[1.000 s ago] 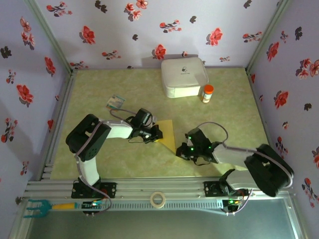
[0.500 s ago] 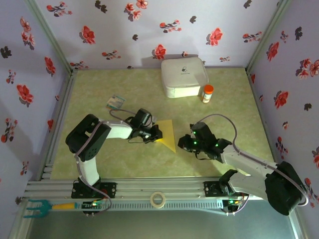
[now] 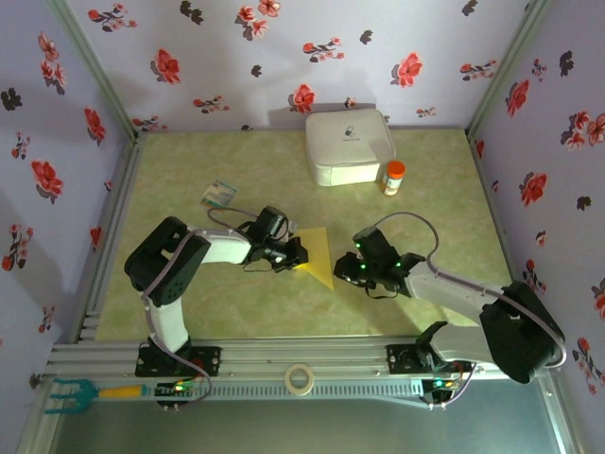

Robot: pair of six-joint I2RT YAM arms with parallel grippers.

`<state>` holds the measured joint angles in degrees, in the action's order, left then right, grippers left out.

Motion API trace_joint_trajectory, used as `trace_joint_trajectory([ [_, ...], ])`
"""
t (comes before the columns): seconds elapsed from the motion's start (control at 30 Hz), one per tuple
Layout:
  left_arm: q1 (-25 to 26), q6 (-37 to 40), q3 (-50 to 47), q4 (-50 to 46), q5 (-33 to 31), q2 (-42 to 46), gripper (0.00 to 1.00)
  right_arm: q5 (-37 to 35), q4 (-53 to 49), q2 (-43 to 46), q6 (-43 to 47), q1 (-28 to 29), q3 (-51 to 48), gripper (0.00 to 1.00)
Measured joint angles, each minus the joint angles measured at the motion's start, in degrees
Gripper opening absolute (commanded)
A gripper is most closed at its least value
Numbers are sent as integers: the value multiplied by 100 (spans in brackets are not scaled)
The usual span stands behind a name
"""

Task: Fold a paper plane with a square sheet of paper (pick it up from the middle)
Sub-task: Third fold the triangle at the center of the table.

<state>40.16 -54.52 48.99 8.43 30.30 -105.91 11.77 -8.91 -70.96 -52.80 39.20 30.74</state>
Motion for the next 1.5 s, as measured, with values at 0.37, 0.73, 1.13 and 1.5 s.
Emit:
trace_joint_trajectory([
  [0.37, 0, 0, -2, -24, -37, 28, 0, 79, 136, -509, 208, -35, 175, 40],
  [0.73, -7, 0, -9, -55, -74, 55, 0, 343, 170, -1390, 577, -72, 916, 40],
  [1.13, -7, 0, -42, -11, -72, 76, 0, 444, 299, -1843, 730, -219, 957, 26],
  [1.5, -7, 2, -116, -35, -85, 306, 13, 651, 542, -1840, 787, -339, 951, 6],
])
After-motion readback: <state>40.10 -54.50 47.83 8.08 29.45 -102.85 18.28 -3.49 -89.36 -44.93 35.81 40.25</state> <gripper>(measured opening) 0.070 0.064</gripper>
